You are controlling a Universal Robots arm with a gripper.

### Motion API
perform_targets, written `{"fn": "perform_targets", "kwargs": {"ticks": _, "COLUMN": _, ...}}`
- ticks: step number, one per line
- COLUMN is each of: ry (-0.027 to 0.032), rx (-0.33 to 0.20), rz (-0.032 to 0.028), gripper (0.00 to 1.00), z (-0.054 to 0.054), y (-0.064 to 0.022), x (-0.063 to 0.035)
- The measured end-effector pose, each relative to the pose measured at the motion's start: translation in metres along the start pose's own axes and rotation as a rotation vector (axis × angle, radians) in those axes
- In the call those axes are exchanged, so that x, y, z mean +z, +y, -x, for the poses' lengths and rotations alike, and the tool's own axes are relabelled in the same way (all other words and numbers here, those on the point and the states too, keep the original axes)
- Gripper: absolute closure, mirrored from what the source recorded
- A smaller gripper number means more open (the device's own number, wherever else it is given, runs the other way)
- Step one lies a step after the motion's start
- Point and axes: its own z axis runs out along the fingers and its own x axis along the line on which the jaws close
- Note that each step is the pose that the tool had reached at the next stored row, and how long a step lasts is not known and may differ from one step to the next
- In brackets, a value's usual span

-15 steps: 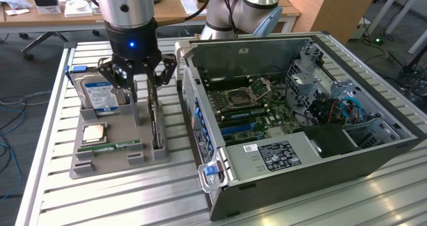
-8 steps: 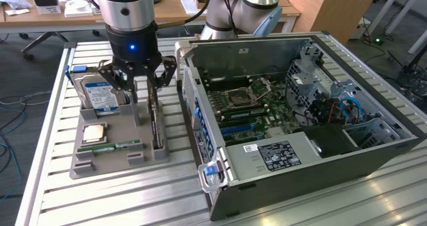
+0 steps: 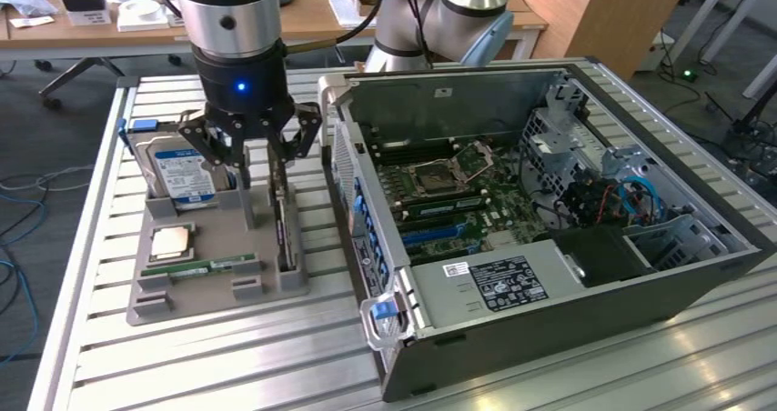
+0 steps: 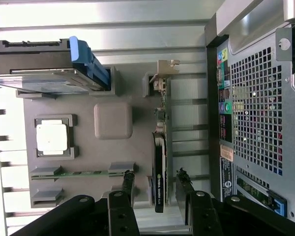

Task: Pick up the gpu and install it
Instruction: 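Pick up the gpu and move the gpu toward the slot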

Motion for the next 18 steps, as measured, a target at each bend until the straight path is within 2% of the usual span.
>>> {"fn": "perform_targets", "kwargs": {"ticks": 18, "ry": 0.0, "rx": 0.0, "rz": -0.0001, "gripper": 0.53, "z": 0.0016, "y": 0.0, "x": 0.0039}}
